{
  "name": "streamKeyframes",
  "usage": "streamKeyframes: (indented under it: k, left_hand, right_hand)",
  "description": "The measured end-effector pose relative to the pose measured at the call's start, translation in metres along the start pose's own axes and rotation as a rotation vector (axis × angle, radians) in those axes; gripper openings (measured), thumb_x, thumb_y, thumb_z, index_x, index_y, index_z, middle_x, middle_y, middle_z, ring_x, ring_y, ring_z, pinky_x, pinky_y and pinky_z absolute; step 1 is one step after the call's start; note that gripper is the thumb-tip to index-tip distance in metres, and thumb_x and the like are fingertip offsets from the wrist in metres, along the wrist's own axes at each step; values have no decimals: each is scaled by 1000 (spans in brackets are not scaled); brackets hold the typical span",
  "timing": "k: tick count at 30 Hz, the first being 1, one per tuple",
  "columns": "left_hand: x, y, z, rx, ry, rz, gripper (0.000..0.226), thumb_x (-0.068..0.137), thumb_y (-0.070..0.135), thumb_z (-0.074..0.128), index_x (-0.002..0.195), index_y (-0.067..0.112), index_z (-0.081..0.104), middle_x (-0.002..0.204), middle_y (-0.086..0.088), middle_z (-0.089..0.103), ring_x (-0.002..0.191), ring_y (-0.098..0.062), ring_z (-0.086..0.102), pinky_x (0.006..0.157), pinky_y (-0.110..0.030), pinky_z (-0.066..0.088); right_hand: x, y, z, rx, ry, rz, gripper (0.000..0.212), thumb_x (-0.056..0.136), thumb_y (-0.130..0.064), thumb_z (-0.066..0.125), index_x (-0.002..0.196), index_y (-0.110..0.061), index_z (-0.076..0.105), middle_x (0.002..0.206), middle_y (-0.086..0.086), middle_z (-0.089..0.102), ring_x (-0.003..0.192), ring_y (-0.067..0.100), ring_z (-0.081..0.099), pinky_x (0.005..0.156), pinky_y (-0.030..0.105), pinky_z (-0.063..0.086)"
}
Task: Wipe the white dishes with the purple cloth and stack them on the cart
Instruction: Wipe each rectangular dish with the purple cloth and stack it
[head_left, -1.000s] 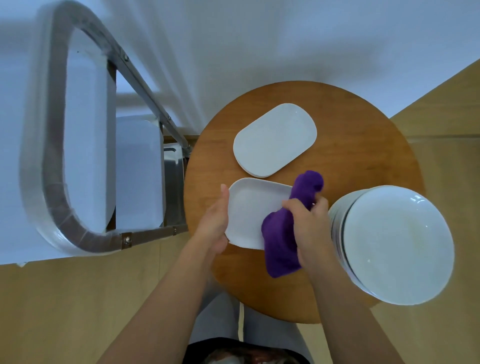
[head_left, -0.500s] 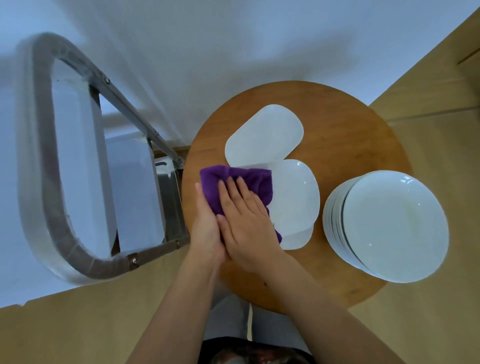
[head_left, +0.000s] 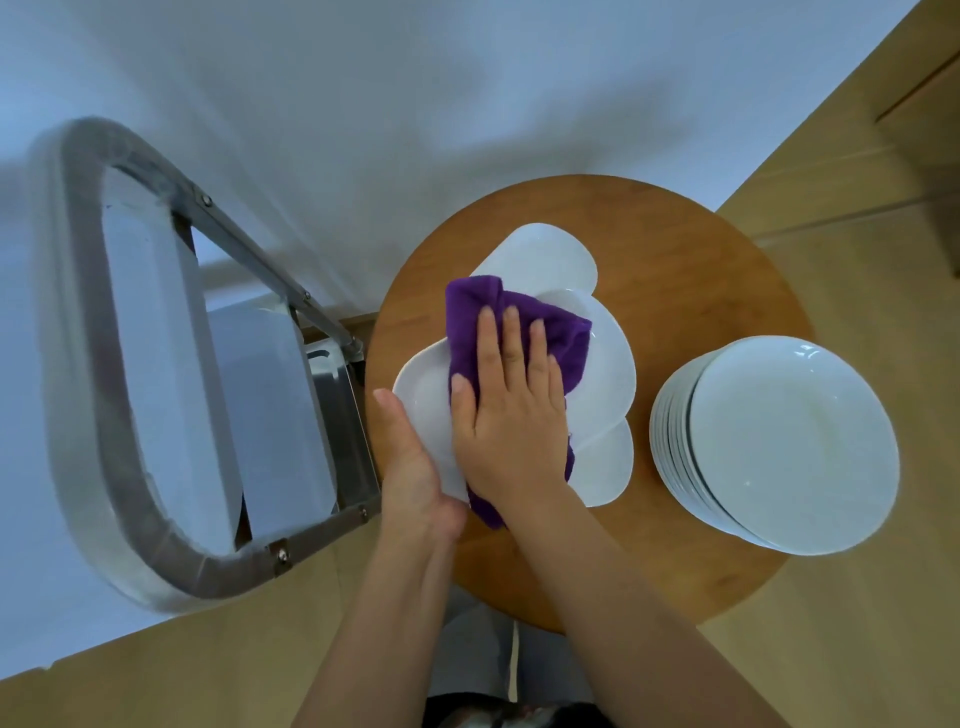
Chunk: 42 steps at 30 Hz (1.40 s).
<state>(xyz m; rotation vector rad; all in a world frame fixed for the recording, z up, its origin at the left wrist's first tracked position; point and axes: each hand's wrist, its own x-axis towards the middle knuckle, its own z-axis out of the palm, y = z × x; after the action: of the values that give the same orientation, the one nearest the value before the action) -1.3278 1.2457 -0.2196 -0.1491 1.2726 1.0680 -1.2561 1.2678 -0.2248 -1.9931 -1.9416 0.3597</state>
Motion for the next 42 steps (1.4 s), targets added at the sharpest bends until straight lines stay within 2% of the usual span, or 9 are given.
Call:
streamKeyframes:
  k: [6, 10, 16, 21, 26, 29, 32, 37, 42]
  left_hand:
    - [2, 10, -5, -24, -36, 73, 69, 66, 76, 43, 118, 32, 58, 114, -5, 69, 105, -31, 65, 89, -55, 51]
    - [4, 15, -6, -27, -22, 77, 54, 84, 70, 38, 118, 34, 59, 115, -3, 69, 104, -29, 66, 91, -55, 50]
    - [6, 16, -7, -89, -33, 99, 49, 83, 72, 38, 111, 39, 61, 111, 2, 71, 103, -27, 67, 85, -53, 54]
    - [6, 7, 5, -138, 20, 114, 35, 86, 68, 42, 94, 40, 61, 79, 9, 74, 71, -13, 73, 57, -33, 56]
    - [1, -11, 21, -301, 153, -12, 49, 77, 74, 49, 106, 35, 57, 102, -4, 71, 94, -29, 67, 68, -44, 58]
    - [0, -17, 35, -367, 136, -13, 52, 77, 76, 47, 98, 30, 56, 83, -5, 75, 73, -28, 73, 58, -41, 58]
    - [0, -17, 39, -283, 56, 21, 51, 81, 75, 40, 95, 29, 56, 73, -2, 74, 64, -23, 72, 53, -36, 57]
    - [-2, 18, 13, 48, -239, 1, 71, 64, 70, 50, 116, 24, 64, 119, -4, 68, 109, -29, 64, 93, -47, 50]
    - [5, 45, 28, 540, -275, -19, 43, 75, 60, 57, 108, 34, 58, 106, 1, 72, 97, -23, 69, 81, -44, 57]
  right_hand:
    - [29, 22, -10, -97, -11, 88, 60, 95, -43, 19, 150, -22, 12, 156, 6, 18, 144, 30, 11, 116, 42, 5]
    - [45, 42, -28, -142, 37, 148, 62, 93, -54, 31, 148, -28, 19, 134, 14, 47, 122, 32, 44, 103, 49, 32]
    - [45, 65, -40, 532, 58, 371, 34, 82, -52, 62, 102, -27, 52, 80, -22, 54, 73, 0, 56, 54, 6, 40]
    - [30, 60, -33, 981, 156, 799, 35, 76, -44, 73, 97, -19, 60, 88, -4, 65, 81, 13, 64, 65, 25, 55]
    - [25, 40, -30, 1272, 187, 987, 22, 76, -32, 76, 92, -29, 61, 86, -7, 69, 76, 12, 68, 62, 27, 57]
    - [15, 24, -22, 1283, 117, 1043, 29, 77, -33, 74, 102, -28, 60, 90, -8, 68, 81, 12, 67, 69, 29, 58]
    - [9, 22, -22, 1275, 51, 1064, 27, 78, -33, 73, 101, -28, 60, 90, -7, 68, 81, 14, 67, 68, 29, 58]
    - [21, 69, -53, 1268, -125, 981, 31, 75, -25, 77, 100, -18, 61, 86, 0, 71, 79, 21, 69, 65, 32, 57]
    - [22, 76, -67, 1073, -328, 692, 20, 75, -26, 77, 87, -24, 62, 71, -10, 71, 66, 9, 68, 53, 20, 51]
